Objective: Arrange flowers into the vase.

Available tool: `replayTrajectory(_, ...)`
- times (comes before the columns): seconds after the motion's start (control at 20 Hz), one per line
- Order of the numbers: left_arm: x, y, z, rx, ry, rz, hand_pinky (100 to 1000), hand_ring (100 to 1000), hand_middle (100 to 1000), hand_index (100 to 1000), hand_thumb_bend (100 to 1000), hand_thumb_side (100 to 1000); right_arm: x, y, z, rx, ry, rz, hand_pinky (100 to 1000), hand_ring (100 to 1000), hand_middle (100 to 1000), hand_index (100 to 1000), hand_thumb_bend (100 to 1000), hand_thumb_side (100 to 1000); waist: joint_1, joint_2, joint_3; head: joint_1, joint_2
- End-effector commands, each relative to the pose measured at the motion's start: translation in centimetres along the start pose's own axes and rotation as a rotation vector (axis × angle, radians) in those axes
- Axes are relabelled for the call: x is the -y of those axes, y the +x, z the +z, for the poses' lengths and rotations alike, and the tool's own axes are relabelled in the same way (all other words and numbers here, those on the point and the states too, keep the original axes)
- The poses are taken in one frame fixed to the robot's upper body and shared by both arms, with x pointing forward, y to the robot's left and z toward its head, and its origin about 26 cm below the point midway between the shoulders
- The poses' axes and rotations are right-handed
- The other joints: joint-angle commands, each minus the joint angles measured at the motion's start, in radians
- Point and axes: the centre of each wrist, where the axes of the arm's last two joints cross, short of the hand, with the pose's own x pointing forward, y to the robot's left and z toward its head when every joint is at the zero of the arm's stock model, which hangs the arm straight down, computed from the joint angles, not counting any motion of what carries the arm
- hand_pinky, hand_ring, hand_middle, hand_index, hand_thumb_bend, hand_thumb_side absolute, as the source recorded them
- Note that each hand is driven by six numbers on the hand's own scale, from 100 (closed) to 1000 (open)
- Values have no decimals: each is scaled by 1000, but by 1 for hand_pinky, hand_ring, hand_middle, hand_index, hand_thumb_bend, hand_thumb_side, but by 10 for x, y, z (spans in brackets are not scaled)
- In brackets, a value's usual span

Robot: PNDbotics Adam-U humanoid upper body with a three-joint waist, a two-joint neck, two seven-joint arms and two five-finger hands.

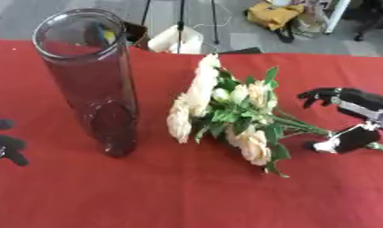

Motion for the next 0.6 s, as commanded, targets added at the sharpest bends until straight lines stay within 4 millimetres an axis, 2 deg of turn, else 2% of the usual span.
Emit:
replayTrajectory(0.05, 0, 5, -2, 19, -10, -2, 455, 600, 700, 807, 137, 1000, 20, -1, 8, -1, -22, 43, 816, 1000, 749, 958, 470, 440, 0, -21, 0, -1, -8)
replayTrajectory(0.6, 1, 6, -4, 28, -15, 0, 455, 601, 700, 806, 137, 1000, 3, 4, -3, -18, -16, 62, 792, 1000, 730, 932, 452, 445, 1, -17, 13, -3, -8)
